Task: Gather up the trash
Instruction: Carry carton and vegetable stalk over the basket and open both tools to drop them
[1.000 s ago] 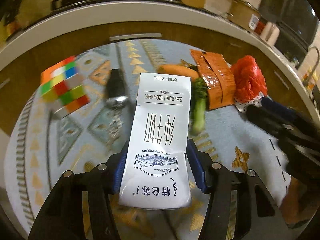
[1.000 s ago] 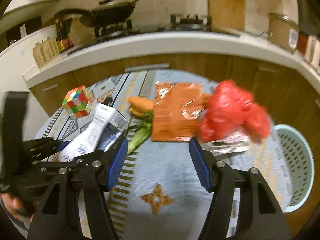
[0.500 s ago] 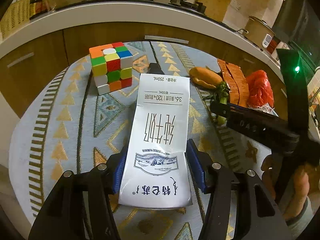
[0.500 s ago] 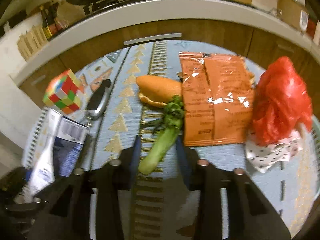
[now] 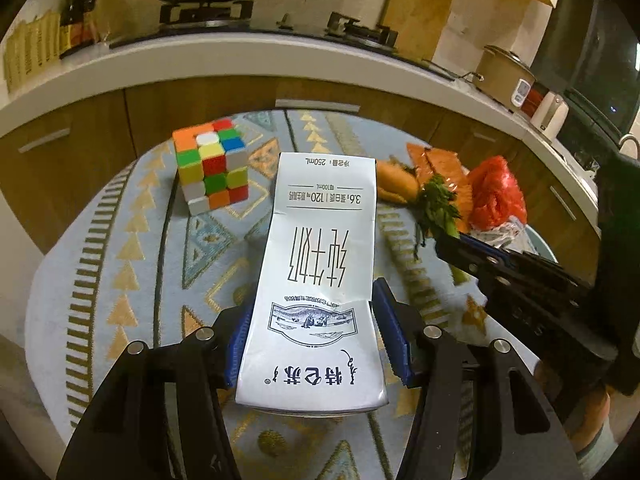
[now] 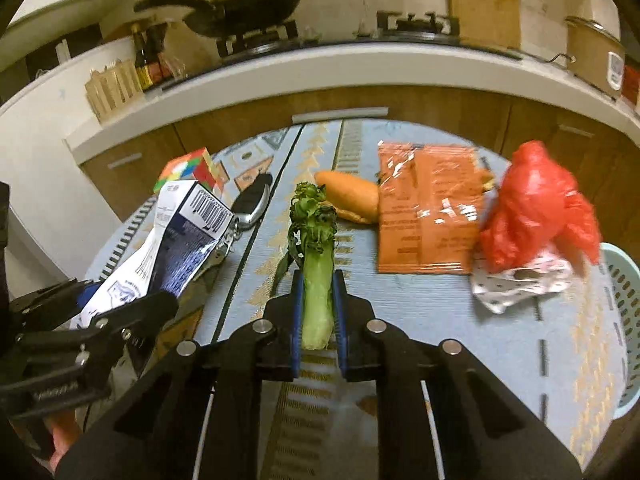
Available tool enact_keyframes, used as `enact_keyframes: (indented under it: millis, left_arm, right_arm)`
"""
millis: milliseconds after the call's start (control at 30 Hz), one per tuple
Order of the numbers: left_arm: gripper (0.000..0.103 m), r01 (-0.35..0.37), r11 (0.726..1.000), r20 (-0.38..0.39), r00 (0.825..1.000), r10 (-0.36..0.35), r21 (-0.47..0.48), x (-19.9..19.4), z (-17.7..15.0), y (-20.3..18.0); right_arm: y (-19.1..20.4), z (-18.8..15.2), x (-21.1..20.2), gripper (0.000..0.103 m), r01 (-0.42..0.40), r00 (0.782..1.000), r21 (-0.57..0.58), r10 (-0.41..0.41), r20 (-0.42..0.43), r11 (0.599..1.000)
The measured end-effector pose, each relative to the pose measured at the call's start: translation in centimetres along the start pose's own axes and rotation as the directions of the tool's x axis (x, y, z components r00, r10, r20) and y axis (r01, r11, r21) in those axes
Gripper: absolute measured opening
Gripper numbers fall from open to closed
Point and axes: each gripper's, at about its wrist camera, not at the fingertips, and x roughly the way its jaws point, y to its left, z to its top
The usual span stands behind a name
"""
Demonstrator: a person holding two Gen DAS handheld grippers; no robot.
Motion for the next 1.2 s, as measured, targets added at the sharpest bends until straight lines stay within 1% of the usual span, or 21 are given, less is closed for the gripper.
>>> enact_keyframes:
  millis: [100,233,400,500,567,667,700,767,833,900,1000,1067,1200]
  left_arm:
    - [0.053,0.014,1.000,0.025,1.000,-0.014,0.011,-0.8,0.6,-1.2]
    - [0.053,0.040,0.998,0.069,0.997,-0.043,0.050,-1.9,1.9,-3.8]
    - [0.053,0.092,0.990,0.104,0.989,-0.104,0.111,-2.6,3.6,-8.3]
    - [0.053,0.132,0.978,0.101,0.984,-0.150,0.162,-2.3,4.4,-12.0]
    - [0.053,0.146,0.971,0.098,0.981,-0.167,0.189,-2.1,4.8,-14.0]
    - [0.053,0.181,0.958,0.083,0.976,-0.203,0.223,-1.1,5.3,-17.1]
    - [0.053,0.199,0.952,0.070,0.973,-0.220,0.233,-0.6,5.5,-18.4]
    - [0.053,0.222,0.942,0.056,0.968,-0.243,0.253,0.3,5.7,-20.1]
    - [0.053,0.247,0.926,0.038,0.963,-0.268,0.285,1.4,5.7,-22.3]
    - [0.053,0.259,0.916,0.004,0.962,-0.273,0.305,2.9,5.8,-24.5]
    - [0.053,0.284,0.901,-0.033,0.957,-0.290,0.329,5.0,5.8,-27.4]
    - [0.053,0.297,0.893,-0.059,0.954,-0.295,0.338,6.2,5.8,-28.9]
    - [0.053,0.330,0.875,-0.117,0.944,-0.309,0.355,8.9,5.2,-32.6]
  right_arm:
    - [-0.8,0.3,-1.9,0.011,-0.007,0.999,0.019,0.006,0.035,1.000]
    - [-2.2,1.1,-4.7,0.011,0.038,0.995,0.021,-0.040,0.090,0.999]
    - [-5.2,1.8,-8.4,0.011,0.074,0.987,0.066,-0.082,0.138,0.995]
    - [-7.6,2.0,-10.7,0.011,0.121,0.976,0.094,-0.136,0.169,0.988]
    - [-9.4,2.1,-12.2,0.011,0.158,0.966,0.119,-0.179,0.186,0.980]
    - [-12.1,1.9,-13.8,0.011,0.228,0.945,0.151,-0.256,0.204,0.962]
    - [-13.1,1.8,-14.2,0.011,0.259,0.935,0.162,-0.289,0.206,0.952]
    - [-14.8,1.2,-14.9,0.011,0.296,0.921,0.189,-0.332,0.203,0.936]
    - [-17.4,0.5,-15.5,0.011,0.310,0.914,0.239,-0.358,0.190,0.920]
    - [-19.8,-0.2,-15.9,0.011,0.329,0.906,0.285,-0.386,0.172,0.900]
    - [-22.6,-1.2,-15.9,0.011,0.340,0.903,0.332,-0.404,0.146,0.880]
    - [-25.0,-1.9,-15.8,0.011,0.355,0.899,0.372,-0.422,0.115,0.858]
    - [-29.0,-3.4,-15.1,0.011,0.357,0.904,0.442,-0.423,0.056,0.823]
